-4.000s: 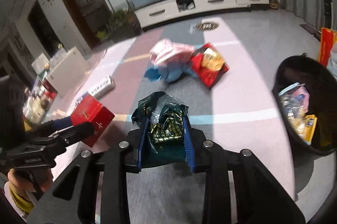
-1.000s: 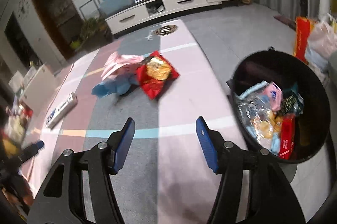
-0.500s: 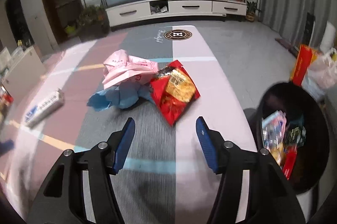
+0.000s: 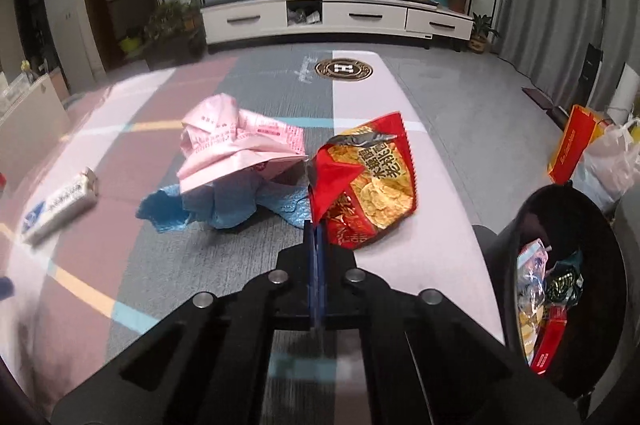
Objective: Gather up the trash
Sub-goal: 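Grasp the pink paper bag with the left gripper while the right gripper holds the chip bag, then carry the chip bag and pink paper bag over the black bin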
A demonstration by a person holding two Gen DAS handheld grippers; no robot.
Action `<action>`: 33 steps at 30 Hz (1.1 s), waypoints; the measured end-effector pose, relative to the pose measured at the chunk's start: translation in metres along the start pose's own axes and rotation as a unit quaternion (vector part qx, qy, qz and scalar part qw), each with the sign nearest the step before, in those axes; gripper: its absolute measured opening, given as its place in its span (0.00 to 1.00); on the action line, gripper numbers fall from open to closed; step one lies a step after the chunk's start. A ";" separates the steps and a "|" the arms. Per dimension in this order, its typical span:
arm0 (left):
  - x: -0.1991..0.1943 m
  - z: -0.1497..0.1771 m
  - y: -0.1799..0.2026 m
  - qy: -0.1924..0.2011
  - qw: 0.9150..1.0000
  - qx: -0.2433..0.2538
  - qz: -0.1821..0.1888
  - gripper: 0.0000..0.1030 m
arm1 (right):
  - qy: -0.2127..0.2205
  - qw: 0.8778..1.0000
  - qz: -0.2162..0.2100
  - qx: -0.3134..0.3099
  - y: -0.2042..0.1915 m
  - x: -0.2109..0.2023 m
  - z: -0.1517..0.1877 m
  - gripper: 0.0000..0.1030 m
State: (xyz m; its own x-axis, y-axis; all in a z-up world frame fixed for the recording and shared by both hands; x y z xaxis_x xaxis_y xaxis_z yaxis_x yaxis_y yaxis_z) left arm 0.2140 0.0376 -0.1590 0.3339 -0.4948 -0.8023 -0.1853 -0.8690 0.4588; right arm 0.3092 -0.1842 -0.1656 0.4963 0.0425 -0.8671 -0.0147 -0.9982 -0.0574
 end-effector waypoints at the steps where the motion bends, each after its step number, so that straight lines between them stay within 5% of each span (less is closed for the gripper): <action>1: 0.001 -0.001 0.004 0.000 1.000 0.002 0.006 0.97 | 0.001 1.000 -0.006 0.006 0.003 -0.005 0.002 0.02; 8: 0.007 -0.037 0.048 -0.003 0.995 -0.014 0.095 0.97 | 0.026 0.991 -0.107 0.078 0.026 -0.063 0.029 0.02; 17: 0.083 -0.131 0.096 -0.054 0.994 -0.063 0.075 0.97 | 0.048 0.990 -0.117 0.060 0.029 -0.085 0.037 0.02; 24: 0.143 -0.155 0.101 -0.089 0.993 -0.075 0.020 0.95 | 0.039 0.988 -0.129 0.071 0.048 -0.084 0.037 0.02; 26: 0.154 -0.157 0.098 -0.092 0.993 -0.080 -0.001 0.70 | 0.043 0.989 -0.120 0.069 0.052 -0.087 0.038 0.02; 27: 0.156 -0.157 0.097 -0.093 0.992 -0.081 -0.002 0.49 | 0.044 0.990 -0.116 0.070 0.056 -0.088 0.038 0.02; 31: 0.147 -0.153 0.095 -0.072 0.995 -0.063 -0.029 0.27 | 0.037 0.988 -0.120 0.086 0.066 -0.086 0.040 0.02; 33: 0.131 -0.151 0.097 -0.045 0.997 -0.032 -0.058 0.25 | 0.039 0.987 -0.125 0.092 0.067 -0.087 0.040 0.02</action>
State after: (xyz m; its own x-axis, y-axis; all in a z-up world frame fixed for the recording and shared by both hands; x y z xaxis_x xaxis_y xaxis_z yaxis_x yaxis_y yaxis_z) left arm 0.3788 -0.1113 -0.1620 0.2647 -0.3916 -0.8812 -0.0893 -0.9199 0.3819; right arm 0.2307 -0.2533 -0.1139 0.5693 0.2769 -0.7741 -0.0361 -0.9323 -0.3600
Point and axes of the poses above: each gripper's, at about its wrist camera, not at the fingertips, and x roughly the way its jaws point, y to its right, z to its underside, the point moved 7 cm from there along x, roughly the way its jaws point, and after that the axes turned 14 degrees about -y, right-handed, at the moved point
